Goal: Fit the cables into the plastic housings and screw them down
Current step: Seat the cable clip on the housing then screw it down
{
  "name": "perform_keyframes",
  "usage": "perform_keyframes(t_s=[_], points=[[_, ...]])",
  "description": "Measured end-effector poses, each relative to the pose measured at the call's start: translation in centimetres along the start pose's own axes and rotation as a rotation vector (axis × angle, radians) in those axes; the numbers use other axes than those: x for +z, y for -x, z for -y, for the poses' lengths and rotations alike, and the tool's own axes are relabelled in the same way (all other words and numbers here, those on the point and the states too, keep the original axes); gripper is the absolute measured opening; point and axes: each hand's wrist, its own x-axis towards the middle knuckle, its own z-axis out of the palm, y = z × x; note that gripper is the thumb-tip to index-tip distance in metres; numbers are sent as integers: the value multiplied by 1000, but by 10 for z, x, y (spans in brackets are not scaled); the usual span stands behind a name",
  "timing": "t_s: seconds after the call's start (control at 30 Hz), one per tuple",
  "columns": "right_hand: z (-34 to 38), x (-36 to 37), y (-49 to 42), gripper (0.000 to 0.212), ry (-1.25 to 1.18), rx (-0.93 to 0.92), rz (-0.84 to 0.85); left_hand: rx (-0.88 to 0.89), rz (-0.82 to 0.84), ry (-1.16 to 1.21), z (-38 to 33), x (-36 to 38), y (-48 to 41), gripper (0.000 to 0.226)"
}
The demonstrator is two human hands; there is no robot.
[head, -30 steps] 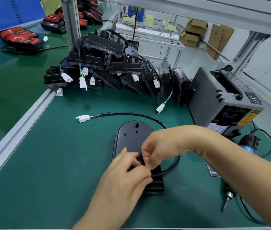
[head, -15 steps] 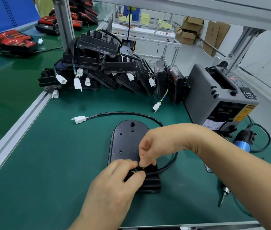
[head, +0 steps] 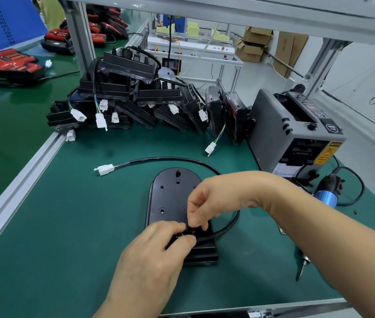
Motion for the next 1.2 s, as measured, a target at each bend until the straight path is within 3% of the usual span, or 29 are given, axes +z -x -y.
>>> perform_keyframes(t_s=[0.63, 0.73, 0.83, 0.9, 1.03, 1.1, 1.2], points=[[-10, 19, 10, 10, -72, -2, -176, -28, -7, 22, -5, -3, -6, 25], [-20, 16, 20, 9, -186, 21, -353, -31, -2, 18, -6, -4, -6, 26], [-53, -1, 51, 14, -186, 189, -734, -42, 12, 20, -7, -6, -8, 28], [-87, -14, 81, 21, -68, 418, -879, -41, 16, 21, -8, -6, -8, 28], [-151, -19, 124, 42, 21, 940, -797, -37, 17, 21, -9, -9, -9, 31], [-168, -15, 128, 57, -83, 1010, -742, -34, 12, 20, -10, -9, -10, 32], [-178, -9, 119, 69, -291, 975, -745, -32, 10, 19, -11, -8, -11, 31]])
